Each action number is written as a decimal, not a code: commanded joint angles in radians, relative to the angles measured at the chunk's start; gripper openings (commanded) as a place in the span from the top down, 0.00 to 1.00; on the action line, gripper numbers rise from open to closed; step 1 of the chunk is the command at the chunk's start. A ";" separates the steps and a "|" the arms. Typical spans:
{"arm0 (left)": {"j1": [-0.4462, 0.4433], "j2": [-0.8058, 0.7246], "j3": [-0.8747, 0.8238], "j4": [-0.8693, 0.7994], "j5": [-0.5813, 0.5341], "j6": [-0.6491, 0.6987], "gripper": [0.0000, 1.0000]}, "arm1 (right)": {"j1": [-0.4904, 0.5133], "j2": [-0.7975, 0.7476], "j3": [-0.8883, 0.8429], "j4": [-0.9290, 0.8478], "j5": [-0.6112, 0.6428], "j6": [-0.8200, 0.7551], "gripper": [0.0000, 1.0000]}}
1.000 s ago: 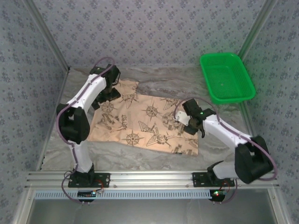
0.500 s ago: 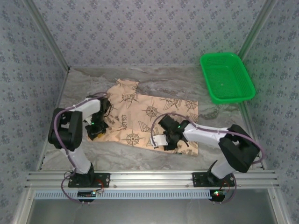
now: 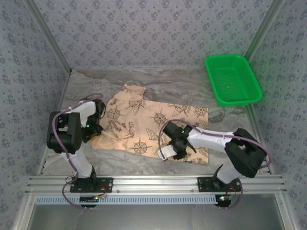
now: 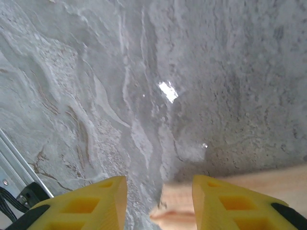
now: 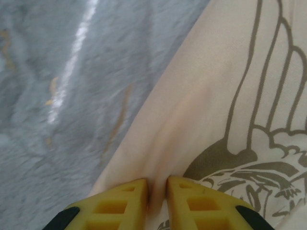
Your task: Fold the inside-out t-shirt
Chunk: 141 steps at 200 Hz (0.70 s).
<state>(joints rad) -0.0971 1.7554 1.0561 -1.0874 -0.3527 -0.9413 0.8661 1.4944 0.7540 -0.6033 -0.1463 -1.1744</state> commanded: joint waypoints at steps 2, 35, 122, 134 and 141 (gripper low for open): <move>0.006 -0.010 -0.025 0.022 -0.032 0.047 0.61 | 0.016 -0.003 -0.104 -0.211 0.044 -0.078 0.79; -0.001 -0.031 -0.057 0.053 0.011 0.104 0.70 | 0.007 -0.110 -0.110 -0.174 0.106 -0.075 0.77; -0.095 -0.189 -0.130 -0.122 0.256 -0.060 0.53 | 0.170 0.218 0.318 0.636 -0.126 0.523 0.55; -0.101 -0.162 -0.155 -0.091 0.278 -0.085 0.53 | 0.188 0.308 0.385 0.673 -0.127 0.554 0.53; -0.101 -0.144 -0.166 -0.080 0.283 -0.099 0.52 | 0.190 0.352 0.419 0.680 -0.133 0.563 0.53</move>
<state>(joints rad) -0.1917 1.5661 0.9310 -1.1732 -0.1398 -0.9565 1.0317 1.7126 1.0843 -0.0795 -0.2630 -0.7704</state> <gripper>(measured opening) 0.471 0.466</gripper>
